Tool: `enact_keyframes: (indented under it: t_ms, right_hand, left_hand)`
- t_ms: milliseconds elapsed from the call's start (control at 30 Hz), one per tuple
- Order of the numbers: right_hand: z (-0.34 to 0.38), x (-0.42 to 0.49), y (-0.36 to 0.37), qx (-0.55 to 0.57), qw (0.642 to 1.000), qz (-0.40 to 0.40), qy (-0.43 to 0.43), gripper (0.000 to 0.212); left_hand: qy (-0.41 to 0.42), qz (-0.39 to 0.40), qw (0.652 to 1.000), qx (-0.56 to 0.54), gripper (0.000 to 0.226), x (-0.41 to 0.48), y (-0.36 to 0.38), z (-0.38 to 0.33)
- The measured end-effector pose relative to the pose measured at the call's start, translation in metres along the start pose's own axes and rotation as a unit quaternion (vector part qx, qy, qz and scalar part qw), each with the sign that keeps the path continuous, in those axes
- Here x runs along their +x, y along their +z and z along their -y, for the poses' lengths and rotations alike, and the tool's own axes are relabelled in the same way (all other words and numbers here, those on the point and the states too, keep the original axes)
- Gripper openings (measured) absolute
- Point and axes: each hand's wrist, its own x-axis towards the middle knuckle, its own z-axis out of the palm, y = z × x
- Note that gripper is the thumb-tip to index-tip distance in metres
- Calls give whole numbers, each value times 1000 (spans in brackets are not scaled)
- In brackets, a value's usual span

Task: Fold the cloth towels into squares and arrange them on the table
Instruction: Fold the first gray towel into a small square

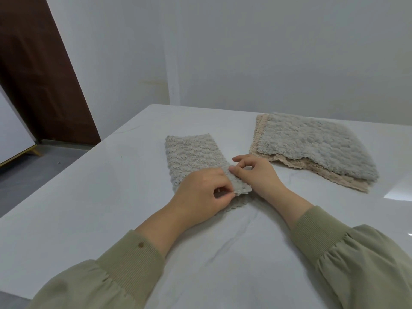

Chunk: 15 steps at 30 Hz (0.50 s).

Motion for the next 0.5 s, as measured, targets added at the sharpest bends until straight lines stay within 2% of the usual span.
enact_keyframes:
  t_ms: [167,367,500]
  right_hand:
    - [-2,5,-2,-27,1000,-14,0,23]
    - [-1,-3,-17,-27,999,34,-2,34]
    - [-3,-5,-17,-83,994,77,4,43]
  left_hand:
    - [13,4,998,54,23,1,7,2]
    - [-6,12,999,49,24,0,11,3]
    - [2,8,999,49,21,-2,14,3]
